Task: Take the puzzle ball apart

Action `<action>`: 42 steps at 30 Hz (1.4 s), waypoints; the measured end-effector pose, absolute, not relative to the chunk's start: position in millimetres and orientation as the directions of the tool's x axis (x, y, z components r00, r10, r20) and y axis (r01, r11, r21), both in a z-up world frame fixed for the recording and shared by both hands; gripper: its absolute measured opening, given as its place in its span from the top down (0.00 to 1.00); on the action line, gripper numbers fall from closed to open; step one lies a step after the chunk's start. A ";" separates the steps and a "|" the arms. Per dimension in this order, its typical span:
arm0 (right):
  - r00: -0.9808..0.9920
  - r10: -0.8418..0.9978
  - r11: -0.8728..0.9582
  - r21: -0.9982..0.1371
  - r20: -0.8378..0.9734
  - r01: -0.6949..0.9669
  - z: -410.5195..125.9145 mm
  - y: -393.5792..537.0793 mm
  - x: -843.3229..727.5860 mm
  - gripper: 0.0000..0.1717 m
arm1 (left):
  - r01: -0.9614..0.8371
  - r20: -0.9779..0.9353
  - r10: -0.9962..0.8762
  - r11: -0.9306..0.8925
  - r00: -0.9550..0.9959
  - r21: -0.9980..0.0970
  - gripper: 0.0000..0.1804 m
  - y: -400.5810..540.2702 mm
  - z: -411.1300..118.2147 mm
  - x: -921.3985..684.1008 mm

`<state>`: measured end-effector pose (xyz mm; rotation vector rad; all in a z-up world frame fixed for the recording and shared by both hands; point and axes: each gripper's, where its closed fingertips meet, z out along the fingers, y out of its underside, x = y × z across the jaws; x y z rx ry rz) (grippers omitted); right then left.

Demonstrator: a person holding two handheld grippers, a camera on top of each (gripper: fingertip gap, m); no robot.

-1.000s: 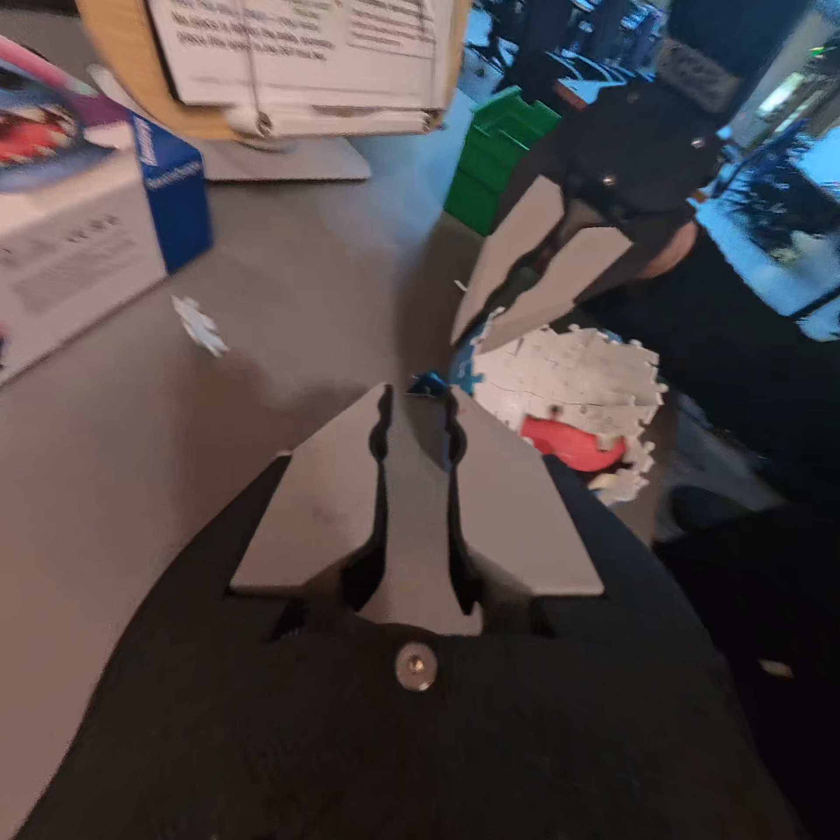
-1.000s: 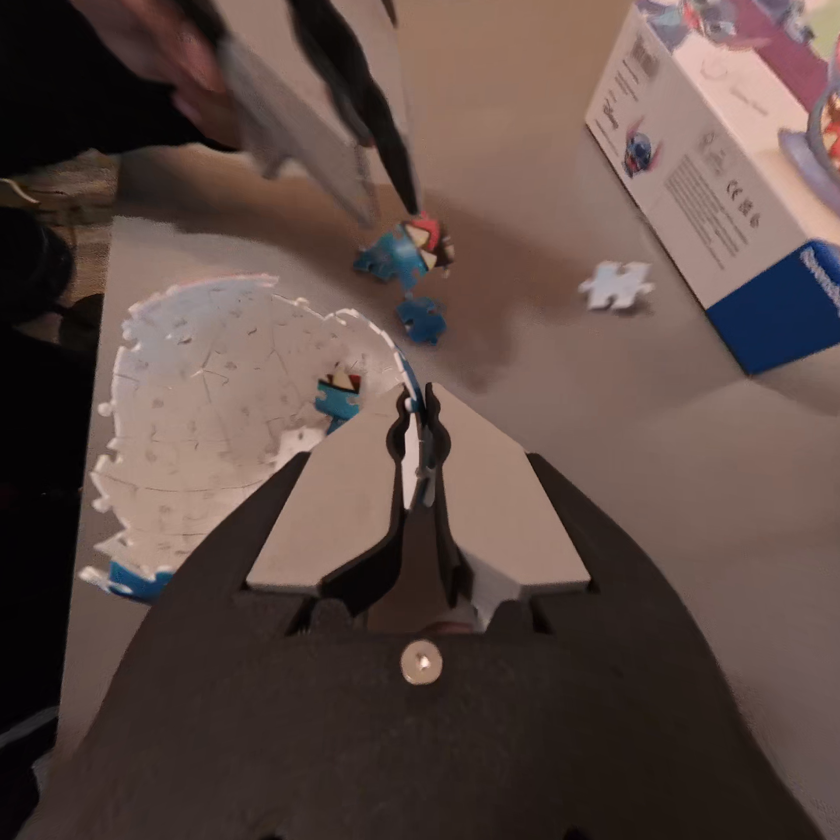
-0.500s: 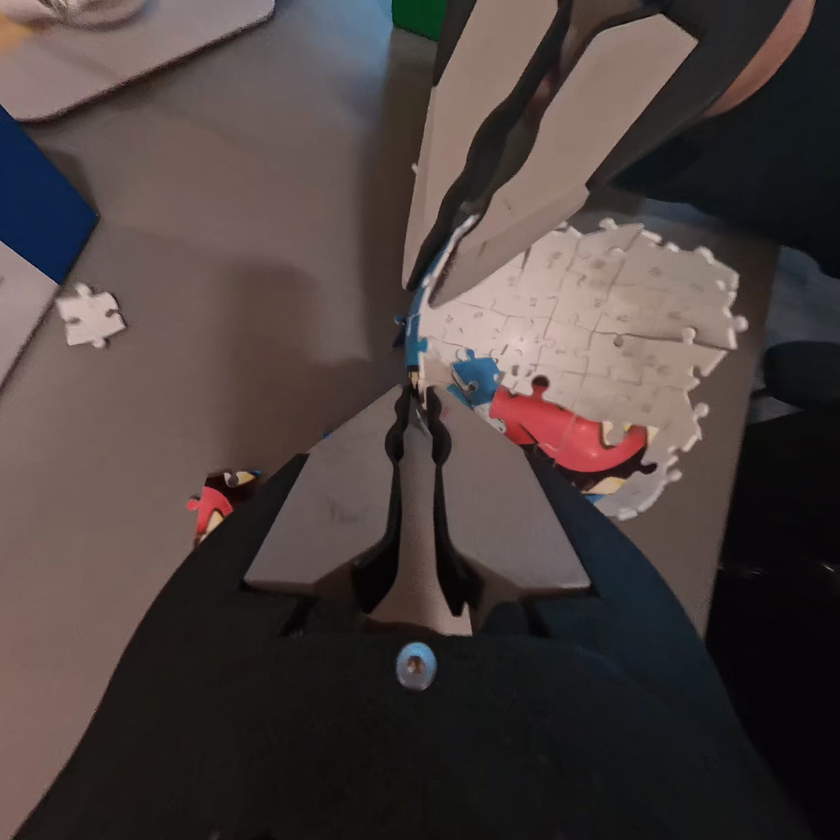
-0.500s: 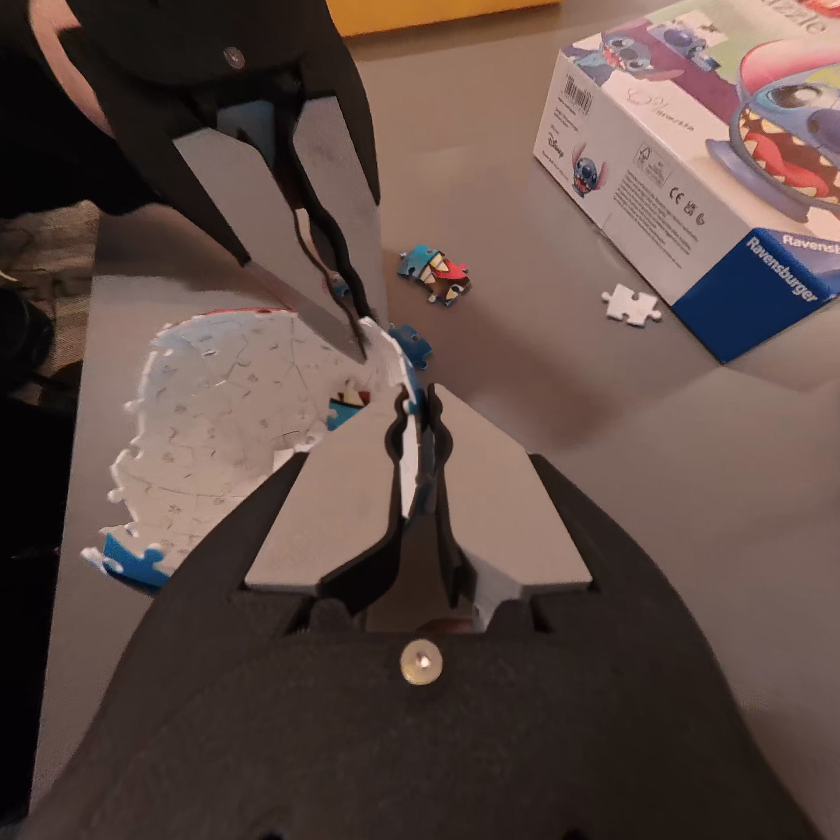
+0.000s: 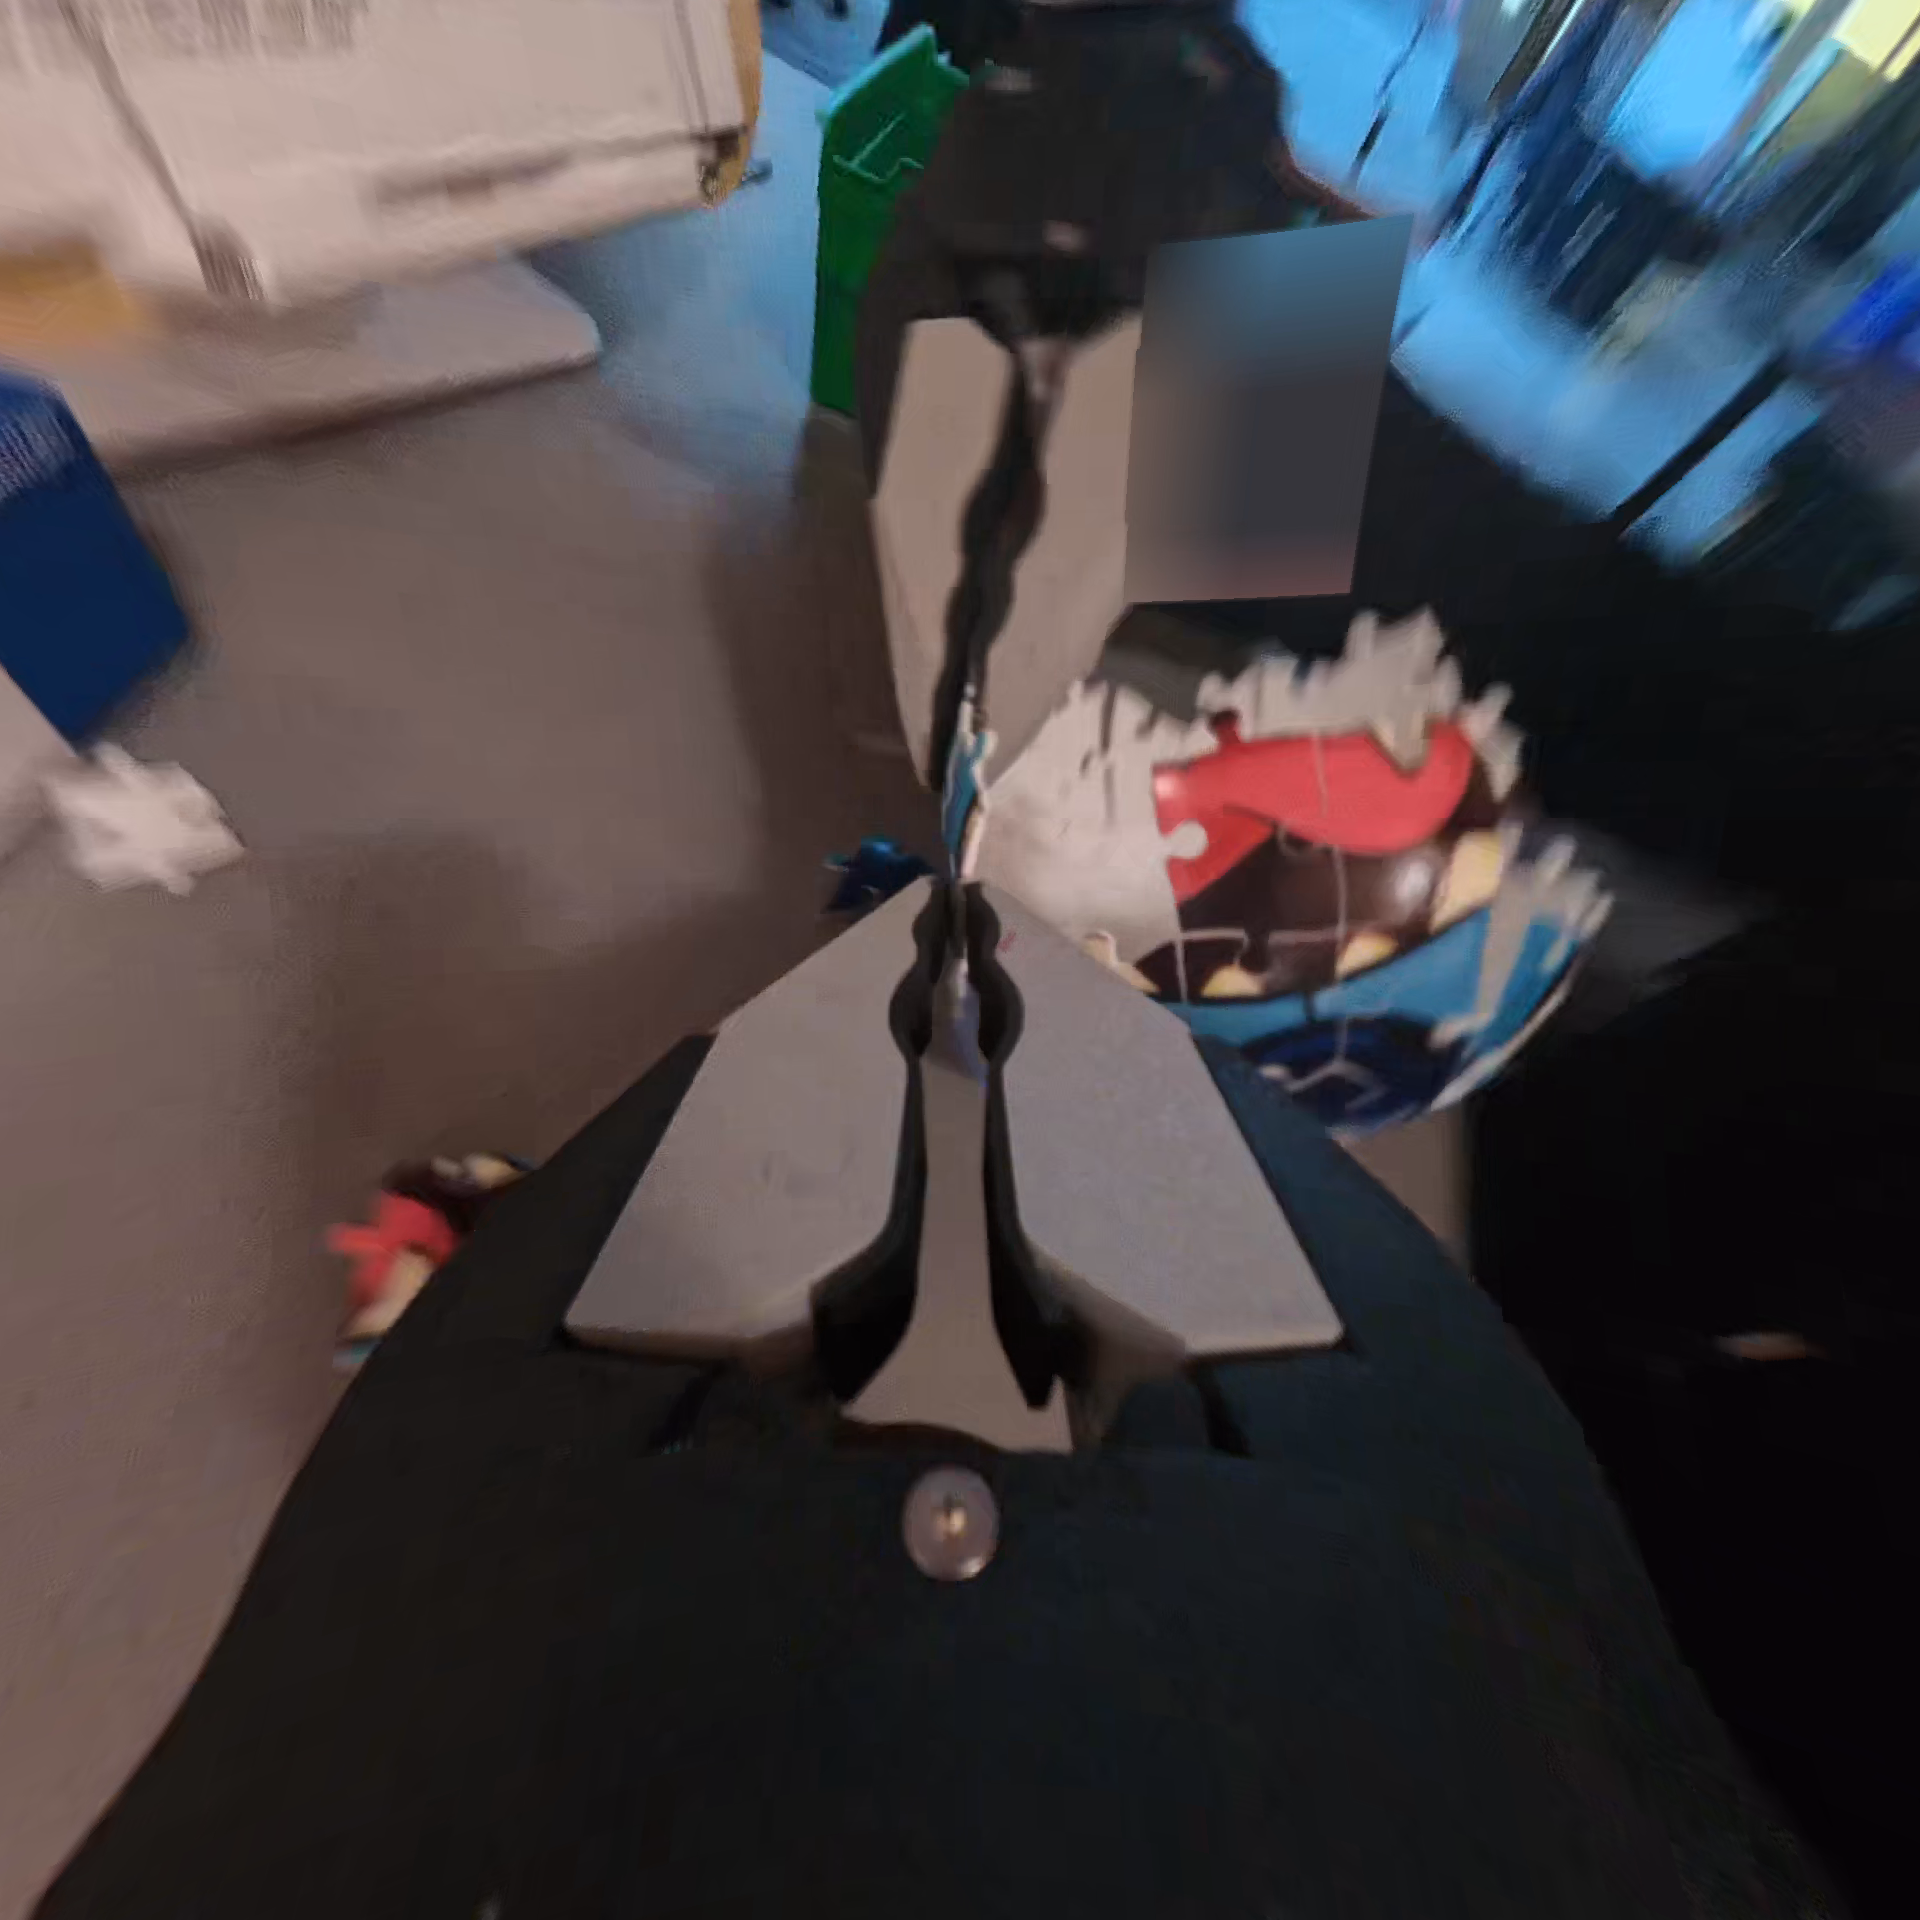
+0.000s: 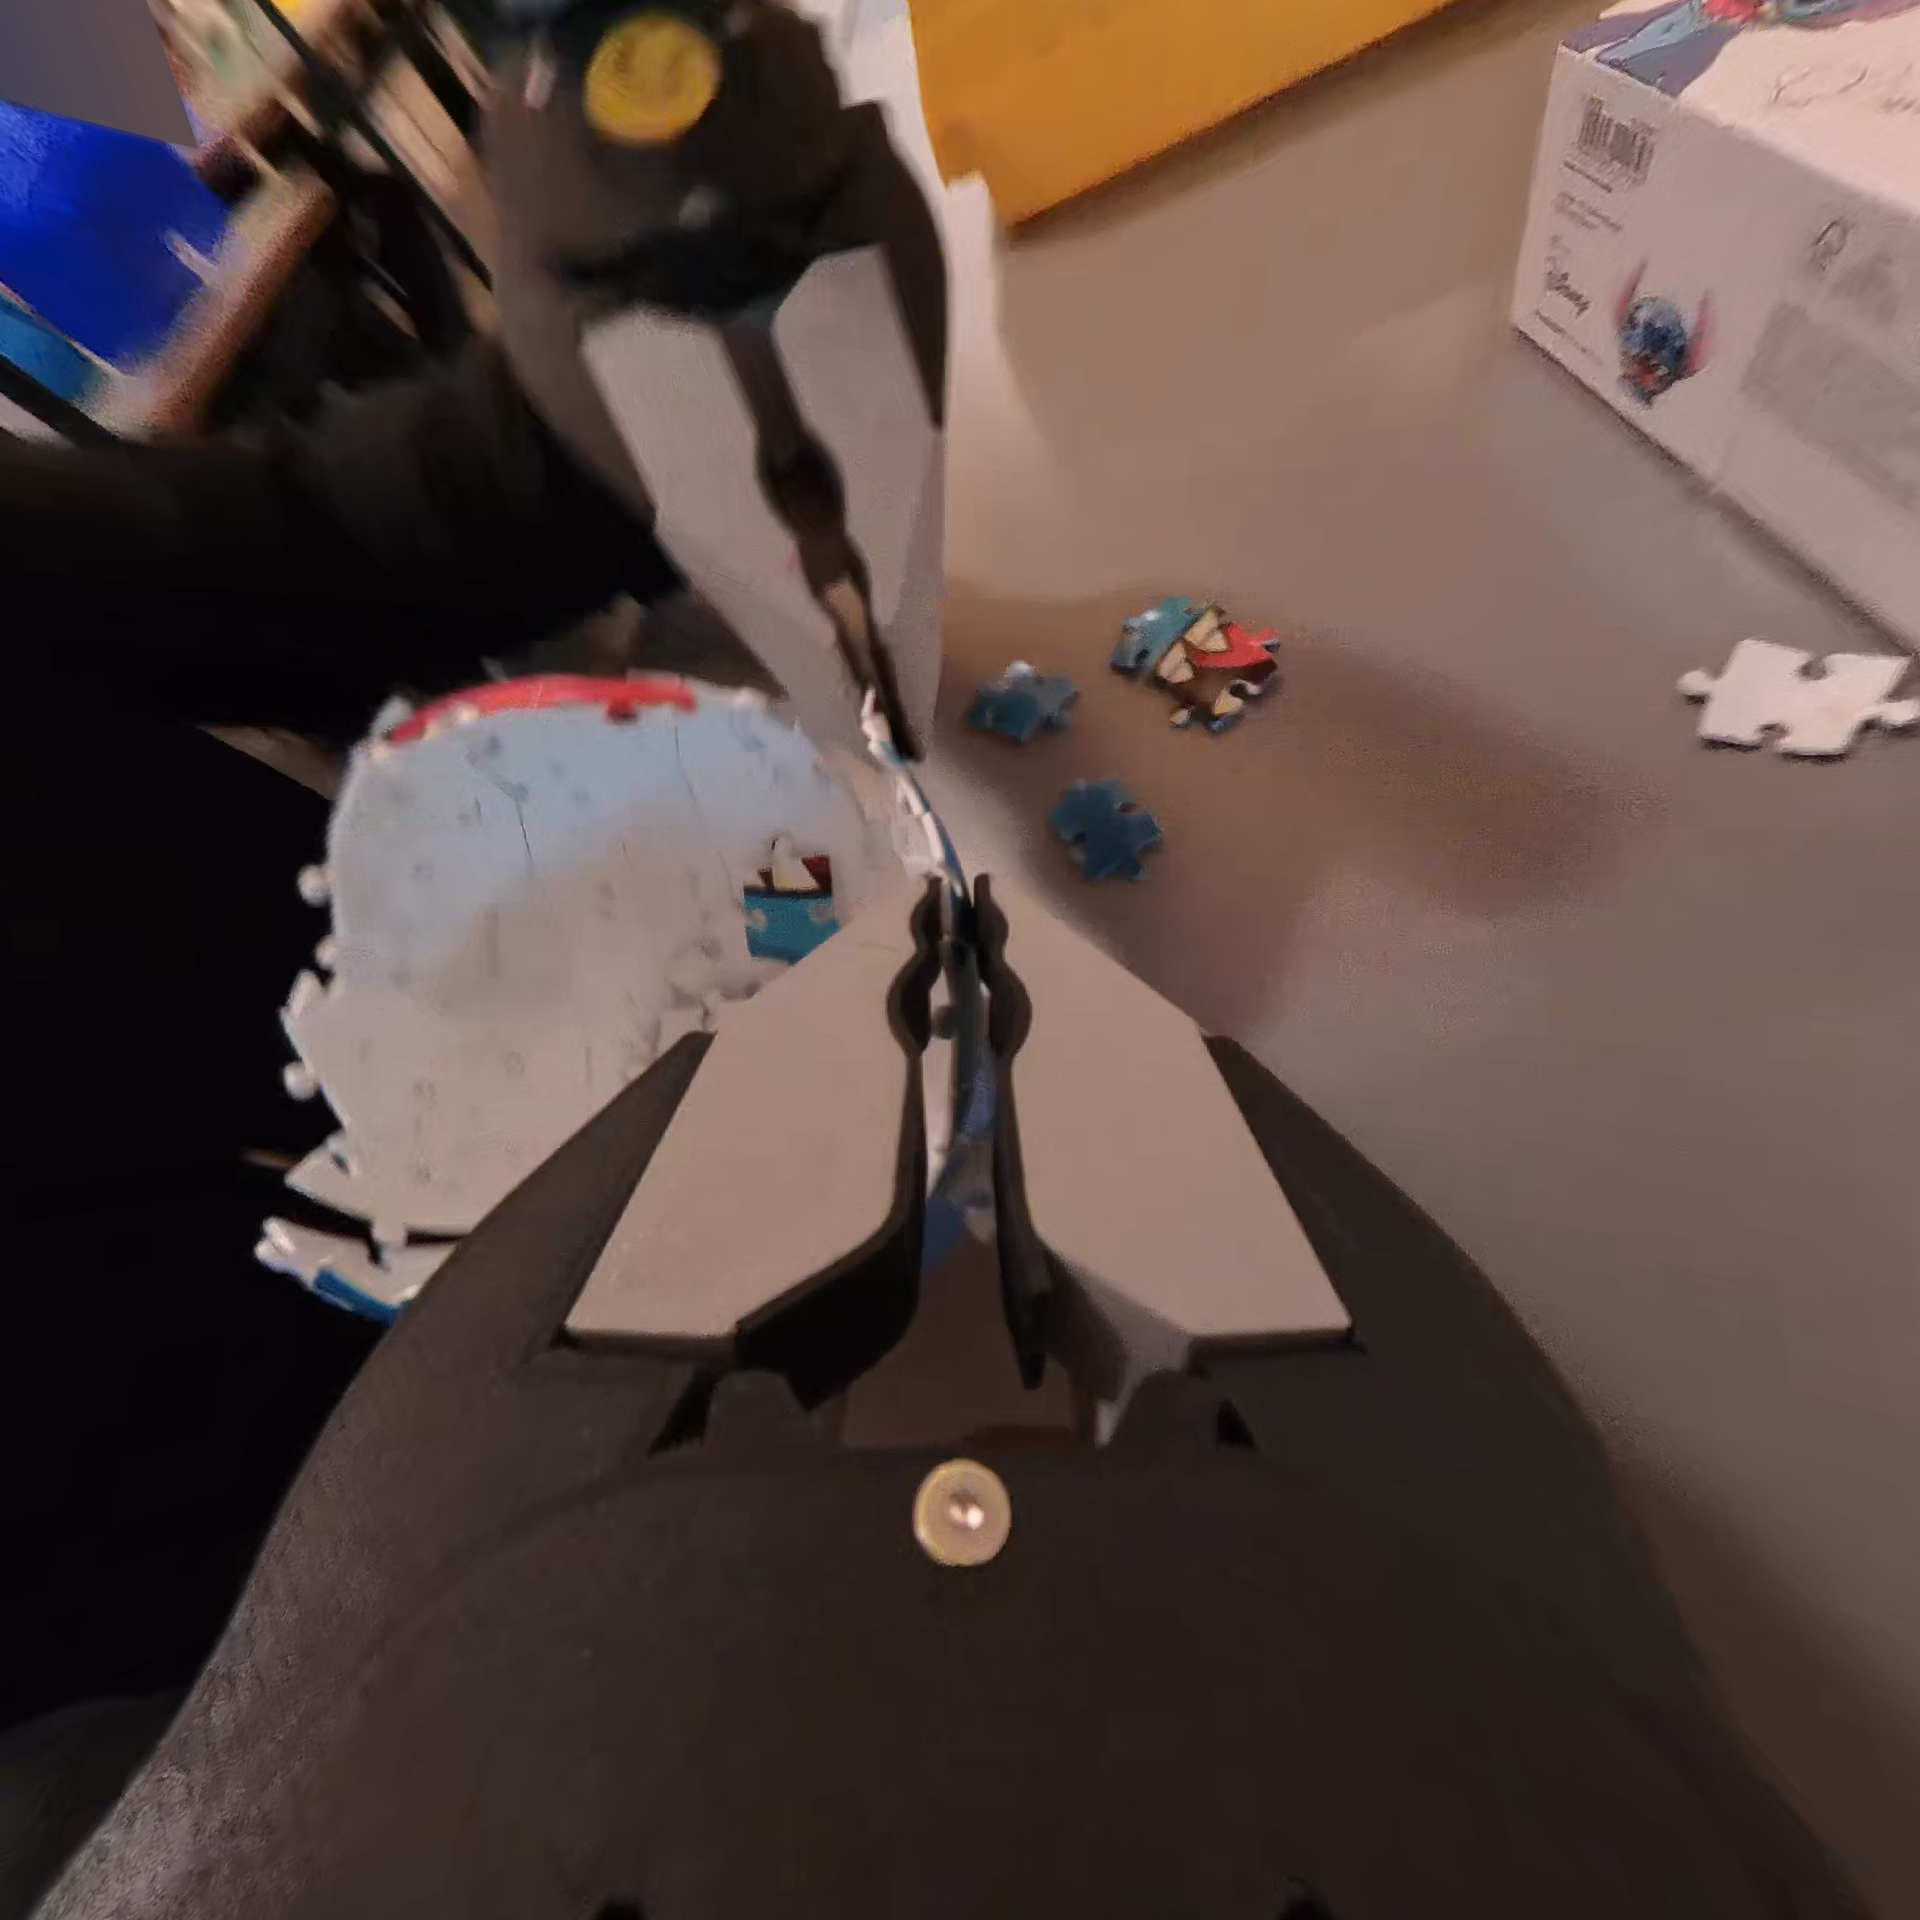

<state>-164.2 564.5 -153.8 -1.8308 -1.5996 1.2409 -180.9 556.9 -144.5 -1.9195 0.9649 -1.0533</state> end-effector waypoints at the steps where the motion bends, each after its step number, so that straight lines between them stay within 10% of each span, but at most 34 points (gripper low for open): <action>1: -0.047 0.960 -0.196 -0.780 -0.277 0.594 -158.0 563.3 -164.6 1.00 | -0.196 0.486 -0.796 -0.575 0.361 -0.795 0.99 559.2 -146.8 -183.0; 10: 0.003 0.996 0.072 -0.776 0.094 0.627 -153.4 574.5 -154.1 1.00 | 0.116 0.668 -0.609 -0.696 0.426 -0.709 1.00 600.5 -145.8 -218.5; 22: 0.098 0.994 -0.030 -0.709 0.056 0.705 -162.9 579.4 -159.8 1.00 | -0.323 0.349 -0.857 -0.476 0.379 -0.818 0.77 561.4 -136.7 -173.1; 30: 0.027 0.998 0.018 -0.705 0.052 0.709 -169.2 565.2 -164.1 1.00 | -0.577 0.097 -0.925 -0.309 0.367 -0.756 1.00 567.1 -163.9 -158.5; 37: -0.022 0.963 -0.213 -0.807 -0.269 0.552 -152.6 563.1 -165.3 1.00 | -0.470 0.058 -0.956 -0.194 0.288 -0.861 1.00 561.9 -147.2 -159.0; 42: 0.009 0.998 -0.058 -0.800 -0.066 0.598 -155.2 565.9 -163.7 1.00 | -0.565 0.046 -0.948 -0.227 0.316 -0.793 0.99 557.0 -163.4 -167.1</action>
